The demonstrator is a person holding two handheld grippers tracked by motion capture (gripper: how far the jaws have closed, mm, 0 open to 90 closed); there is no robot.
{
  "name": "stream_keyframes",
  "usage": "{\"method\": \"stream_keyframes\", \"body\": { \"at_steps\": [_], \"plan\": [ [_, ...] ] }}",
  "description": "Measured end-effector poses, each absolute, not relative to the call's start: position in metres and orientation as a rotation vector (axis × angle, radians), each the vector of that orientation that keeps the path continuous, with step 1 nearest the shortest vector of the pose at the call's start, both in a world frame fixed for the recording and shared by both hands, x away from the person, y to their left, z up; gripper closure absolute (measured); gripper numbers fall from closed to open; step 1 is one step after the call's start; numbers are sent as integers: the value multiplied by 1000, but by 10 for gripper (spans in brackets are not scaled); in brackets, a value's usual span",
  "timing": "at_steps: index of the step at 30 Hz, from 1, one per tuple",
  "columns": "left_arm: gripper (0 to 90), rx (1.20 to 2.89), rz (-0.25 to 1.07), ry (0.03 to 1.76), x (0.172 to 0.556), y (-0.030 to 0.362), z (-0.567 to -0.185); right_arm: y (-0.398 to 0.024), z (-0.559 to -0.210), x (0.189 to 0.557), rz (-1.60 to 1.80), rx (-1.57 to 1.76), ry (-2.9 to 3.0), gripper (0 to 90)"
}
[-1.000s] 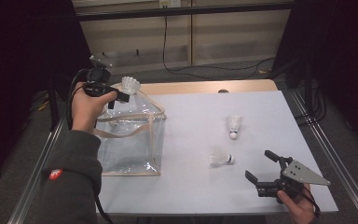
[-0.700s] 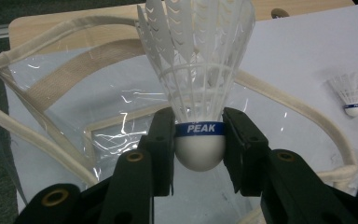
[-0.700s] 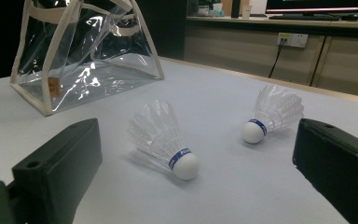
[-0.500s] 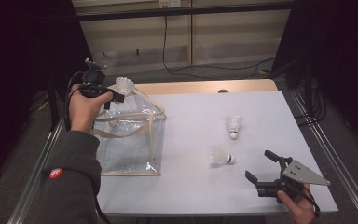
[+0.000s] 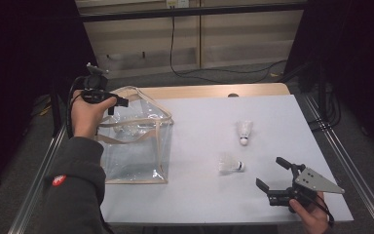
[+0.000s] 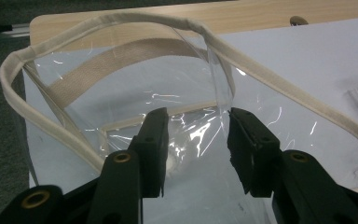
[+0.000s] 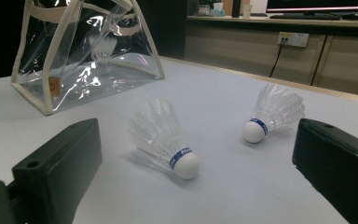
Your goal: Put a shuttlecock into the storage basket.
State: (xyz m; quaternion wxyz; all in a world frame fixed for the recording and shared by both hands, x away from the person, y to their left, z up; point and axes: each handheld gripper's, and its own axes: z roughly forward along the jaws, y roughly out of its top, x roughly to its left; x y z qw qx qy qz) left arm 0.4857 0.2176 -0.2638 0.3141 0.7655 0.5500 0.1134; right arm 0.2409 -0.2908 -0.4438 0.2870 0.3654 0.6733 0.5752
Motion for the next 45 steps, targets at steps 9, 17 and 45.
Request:
{"method": "stream_keyframes", "body": {
  "at_steps": [9,17,45],
  "plan": [
    [560,2006,271,1425,483,215,-261,-291,-444,241,1535,972,1800,14],
    [518,2018,217,1362,477,212,-255,-291,-444,241,1537,972,1797,14],
    [415,2087,76,1151,459,179,-240,-291,-443,241,1537,972,1796,14]
  ]
}}
